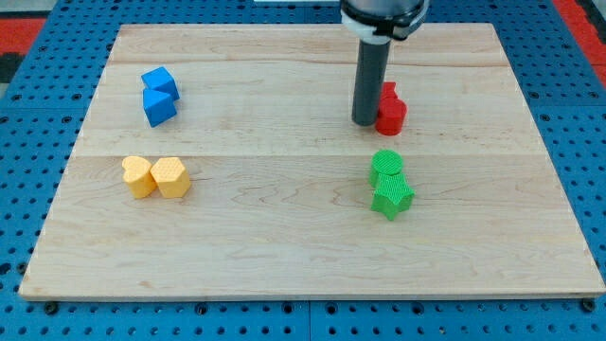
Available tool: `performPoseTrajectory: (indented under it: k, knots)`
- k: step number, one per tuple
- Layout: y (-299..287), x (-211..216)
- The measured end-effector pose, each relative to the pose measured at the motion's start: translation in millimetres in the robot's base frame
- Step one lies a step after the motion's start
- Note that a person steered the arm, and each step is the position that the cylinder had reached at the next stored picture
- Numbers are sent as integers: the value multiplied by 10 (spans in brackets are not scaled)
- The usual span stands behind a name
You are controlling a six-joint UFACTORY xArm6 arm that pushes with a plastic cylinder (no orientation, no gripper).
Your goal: Push the red circle closer the the red star
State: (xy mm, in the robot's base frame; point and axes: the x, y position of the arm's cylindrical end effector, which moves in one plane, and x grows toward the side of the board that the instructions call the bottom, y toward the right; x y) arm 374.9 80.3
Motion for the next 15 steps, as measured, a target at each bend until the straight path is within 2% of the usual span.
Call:
performPoseTrajectory:
  k: [1, 2, 3, 4, 5, 6, 7, 8, 9, 10, 11, 12, 13, 14, 15]
  knots:
    - [99, -188]
    - [690, -313]
    - [948, -890]
    - [1048, -769]
    - [1497, 155]
    - [1149, 492]
    - [767, 190]
    - [737, 69]
    - [605, 449]
    - [221, 45]
    - [686, -516]
    - [949, -719]
    - [560, -500]
    - [136, -748]
    - [480, -943]
